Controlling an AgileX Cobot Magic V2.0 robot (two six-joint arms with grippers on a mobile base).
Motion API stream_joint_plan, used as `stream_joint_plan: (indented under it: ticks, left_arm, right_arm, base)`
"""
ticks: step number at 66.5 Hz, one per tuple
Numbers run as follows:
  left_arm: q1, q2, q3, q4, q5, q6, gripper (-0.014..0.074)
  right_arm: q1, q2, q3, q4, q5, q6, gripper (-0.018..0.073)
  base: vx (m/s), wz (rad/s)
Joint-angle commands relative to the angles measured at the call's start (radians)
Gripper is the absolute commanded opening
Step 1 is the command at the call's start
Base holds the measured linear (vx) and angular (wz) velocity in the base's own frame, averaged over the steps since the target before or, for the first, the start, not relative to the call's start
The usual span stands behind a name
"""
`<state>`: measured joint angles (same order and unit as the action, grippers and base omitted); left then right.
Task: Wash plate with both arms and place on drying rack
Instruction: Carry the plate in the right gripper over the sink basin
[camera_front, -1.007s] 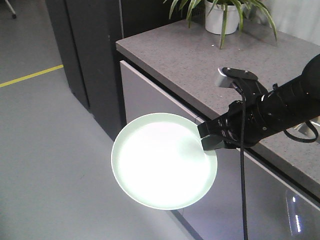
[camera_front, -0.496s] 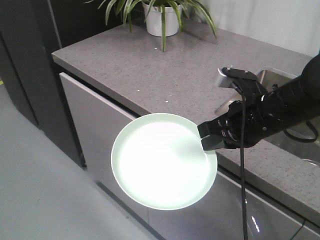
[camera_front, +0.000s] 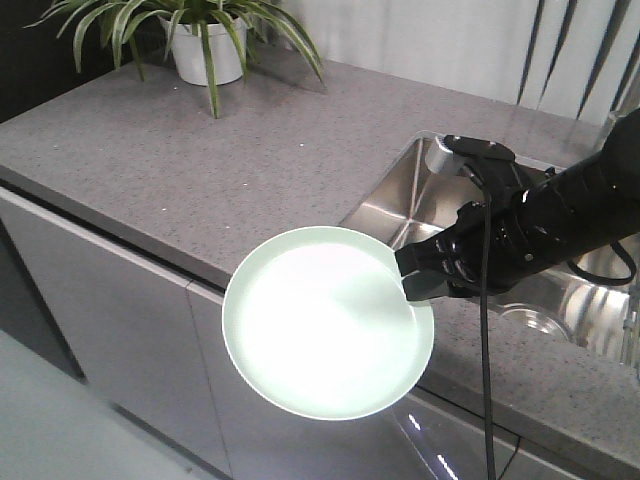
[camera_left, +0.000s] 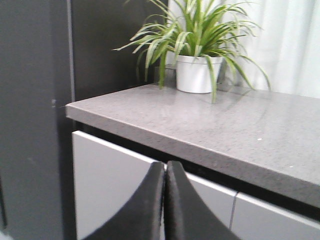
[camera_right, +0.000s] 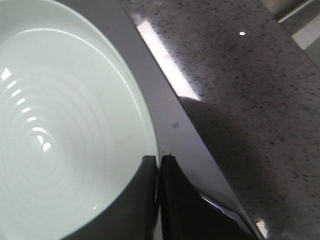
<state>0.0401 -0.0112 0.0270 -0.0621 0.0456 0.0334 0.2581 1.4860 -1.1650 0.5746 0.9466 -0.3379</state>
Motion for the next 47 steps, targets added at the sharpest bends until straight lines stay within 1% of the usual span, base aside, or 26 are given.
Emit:
stream_joint_plan:
  ticks: [1, 47]
  left_arm:
    - [-0.007, -0.014, -0.026, -0.008, -0.069, -0.009, -0.0006]
    - [-0.007, -0.014, -0.026, -0.008, -0.069, -0.009, -0.0006]
  right_arm:
    - [-0.003, -0.037, -0.023, 0.039, -0.025, -0.007, -0.0001]
    - [-0.003, -0.037, -0.023, 0.039, -0.025, -0.007, -0.0001]
  base:
    - [0.09, -0.35]
    - [0.09, -0.36]
